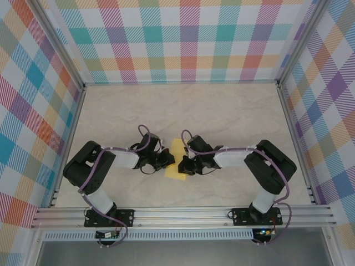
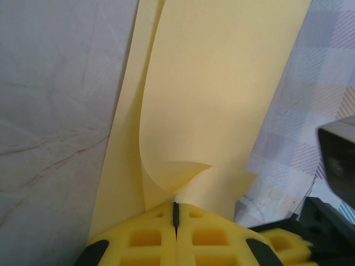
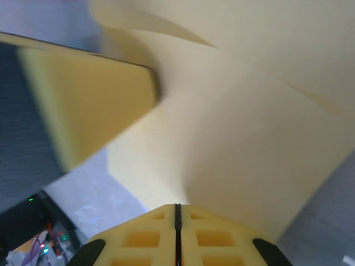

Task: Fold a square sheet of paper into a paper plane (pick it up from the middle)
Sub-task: Fold the triangle a second time at the center of the table.

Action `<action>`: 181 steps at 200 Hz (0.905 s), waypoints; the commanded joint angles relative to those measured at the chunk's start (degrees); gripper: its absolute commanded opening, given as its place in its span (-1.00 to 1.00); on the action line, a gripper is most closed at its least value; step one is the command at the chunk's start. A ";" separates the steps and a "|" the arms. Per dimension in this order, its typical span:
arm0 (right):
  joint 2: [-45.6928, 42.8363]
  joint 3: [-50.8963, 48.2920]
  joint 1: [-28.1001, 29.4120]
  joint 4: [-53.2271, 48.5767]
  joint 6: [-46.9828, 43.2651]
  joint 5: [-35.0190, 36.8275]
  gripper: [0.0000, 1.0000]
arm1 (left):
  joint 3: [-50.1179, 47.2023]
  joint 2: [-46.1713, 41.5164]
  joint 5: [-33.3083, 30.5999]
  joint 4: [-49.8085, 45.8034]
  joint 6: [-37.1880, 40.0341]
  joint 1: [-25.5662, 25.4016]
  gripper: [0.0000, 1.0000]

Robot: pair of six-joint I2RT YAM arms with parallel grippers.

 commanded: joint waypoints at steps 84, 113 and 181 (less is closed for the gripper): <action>0.18 -6.29 0.17 -5.23 -2.70 0.45 -0.91 | 3.85 0.32 -6.41 -8.34 3.51 0.60 -1.00; 1.11 -5.04 0.08 -7.17 -4.59 -0.17 -0.91 | 6.25 1.22 -6.90 -10.11 4.67 2.33 -1.00; 2.25 -3.88 -0.05 -7.64 -5.48 -1.55 -0.91 | 8.52 1.82 -3.86 -12.72 7.59 7.61 -1.00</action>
